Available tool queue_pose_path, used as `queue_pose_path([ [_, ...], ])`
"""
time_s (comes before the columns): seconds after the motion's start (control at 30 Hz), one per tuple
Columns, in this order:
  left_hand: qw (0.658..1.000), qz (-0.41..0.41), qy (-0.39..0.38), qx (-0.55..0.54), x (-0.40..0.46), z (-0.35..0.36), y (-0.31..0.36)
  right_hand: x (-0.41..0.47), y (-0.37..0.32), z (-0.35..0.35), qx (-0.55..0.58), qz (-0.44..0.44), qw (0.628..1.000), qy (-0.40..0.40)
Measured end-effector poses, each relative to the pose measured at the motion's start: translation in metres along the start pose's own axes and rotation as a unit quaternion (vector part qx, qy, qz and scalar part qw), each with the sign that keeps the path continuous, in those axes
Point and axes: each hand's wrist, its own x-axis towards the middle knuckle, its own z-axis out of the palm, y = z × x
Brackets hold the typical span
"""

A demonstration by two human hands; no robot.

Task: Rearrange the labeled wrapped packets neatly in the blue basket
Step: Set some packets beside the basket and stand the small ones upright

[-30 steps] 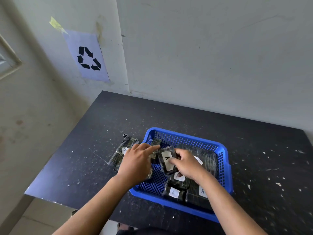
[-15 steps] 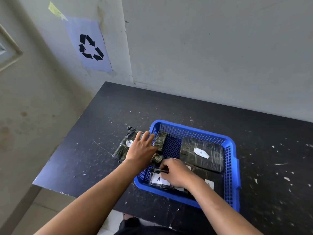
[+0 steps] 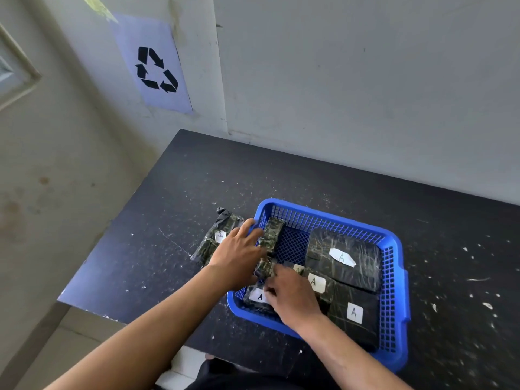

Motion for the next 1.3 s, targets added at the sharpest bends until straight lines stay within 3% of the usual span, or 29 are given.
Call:
queue_pose_path([
  [0.13, 1.000, -0.012, 0.001, 0.017, -0.003, 0.007, 0.006, -0.002, -0.002, 0.001, 0.022, 0.002, 1.000, -0.010],
  [0.3, 0.999, -0.035, 0.023, -0.010, -0.008, 0.008, 0.009, 0.009, 0.009, -0.013, 0.055, 0.044, 0.996, 0.063],
  [0.47, 0.996, -0.089, -0.008, -0.019, -0.021, 0.012, 0.018, 0.025, 0.010, -0.013, -0.010, 0.021, 1.000, -0.004],
  [0.63, 0.991, -0.132, -0.030, -0.016, -0.025, 0.008, 0.027, 0.030, 0.011, -0.010, -0.022, 0.012, 1.000, -0.003],
  [0.9, 0.995, -0.091, -0.034, -0.002, -0.035, 0.006, 0.033, 0.024, 0.021, -0.026, -0.100, -0.033, 0.994, 0.031],
  [1.13, 0.993, -0.099, -0.070, -0.002, -0.029, 0.009, 0.042, 0.019, 0.028, -0.047, -0.015, 0.044, 0.999, -0.014],
  [1.3, 0.998, -0.058, -0.037, -0.009, -0.035, 0.002, 0.041, 0.022, 0.035, -0.059, 0.079, 0.086, 0.993, -0.030],
])
